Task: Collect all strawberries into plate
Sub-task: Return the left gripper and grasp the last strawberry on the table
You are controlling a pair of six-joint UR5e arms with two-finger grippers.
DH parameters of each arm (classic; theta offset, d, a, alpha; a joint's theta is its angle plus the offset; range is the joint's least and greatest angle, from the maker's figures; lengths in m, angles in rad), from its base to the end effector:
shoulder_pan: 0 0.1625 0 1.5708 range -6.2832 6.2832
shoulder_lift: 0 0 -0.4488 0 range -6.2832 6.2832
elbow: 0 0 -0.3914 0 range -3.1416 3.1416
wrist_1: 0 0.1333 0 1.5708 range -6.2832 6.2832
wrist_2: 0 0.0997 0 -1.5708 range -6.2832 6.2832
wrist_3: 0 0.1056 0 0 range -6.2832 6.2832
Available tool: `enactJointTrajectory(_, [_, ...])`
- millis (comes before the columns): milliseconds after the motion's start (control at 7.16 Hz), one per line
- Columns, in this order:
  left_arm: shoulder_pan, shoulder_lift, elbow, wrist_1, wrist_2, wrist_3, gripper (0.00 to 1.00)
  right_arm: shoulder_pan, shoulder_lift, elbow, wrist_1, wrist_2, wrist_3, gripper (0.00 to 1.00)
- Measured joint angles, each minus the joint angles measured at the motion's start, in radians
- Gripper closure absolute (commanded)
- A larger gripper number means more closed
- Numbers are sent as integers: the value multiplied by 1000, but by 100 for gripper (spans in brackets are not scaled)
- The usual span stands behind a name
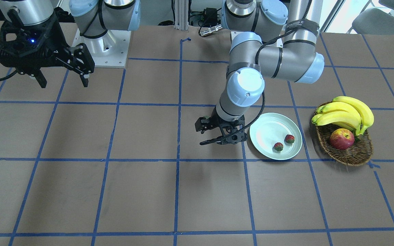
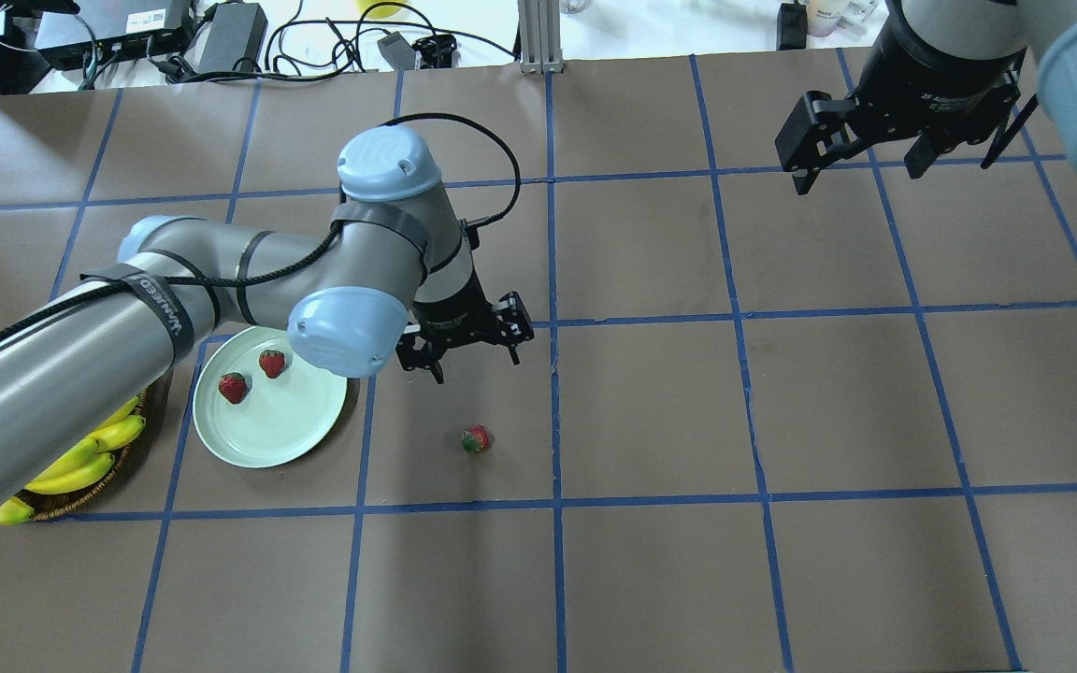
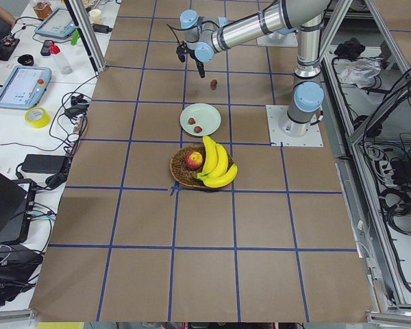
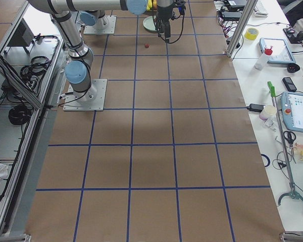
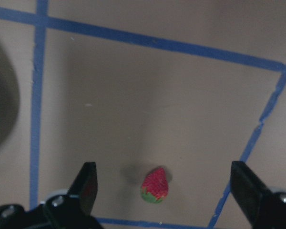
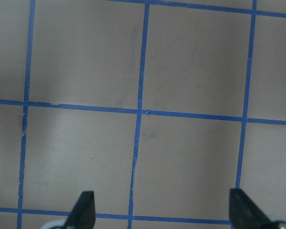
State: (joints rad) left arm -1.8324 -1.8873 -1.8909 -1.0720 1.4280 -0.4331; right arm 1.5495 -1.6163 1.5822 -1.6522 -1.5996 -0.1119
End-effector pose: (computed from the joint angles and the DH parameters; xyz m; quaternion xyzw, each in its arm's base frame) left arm -0.2826 -0.4821 0.2391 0.0901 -0.9910 -0.0888 0.0435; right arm 0.1200 -0.4846 0.5308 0.0444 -0.9972 0.0566 0.0182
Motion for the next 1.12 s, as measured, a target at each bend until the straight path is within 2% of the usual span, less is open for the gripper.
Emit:
enactJointTrajectory(279, [-26,-6,-106,148,3,33,0,0,0,0,2,0,0,0])
enactJointTrajectory(838, [-28,-3,-141,177,58,129,0,1,0,0,6,0,-1,0])
enactJointTrajectory(977, [-28,-5,-152,175,90,156,4,1,0,1,8,-1,-2,0])
enactJointTrajectory(1117, [-28,-4,-160,174,107,172,19,2,0,1,10,-3,-5,0])
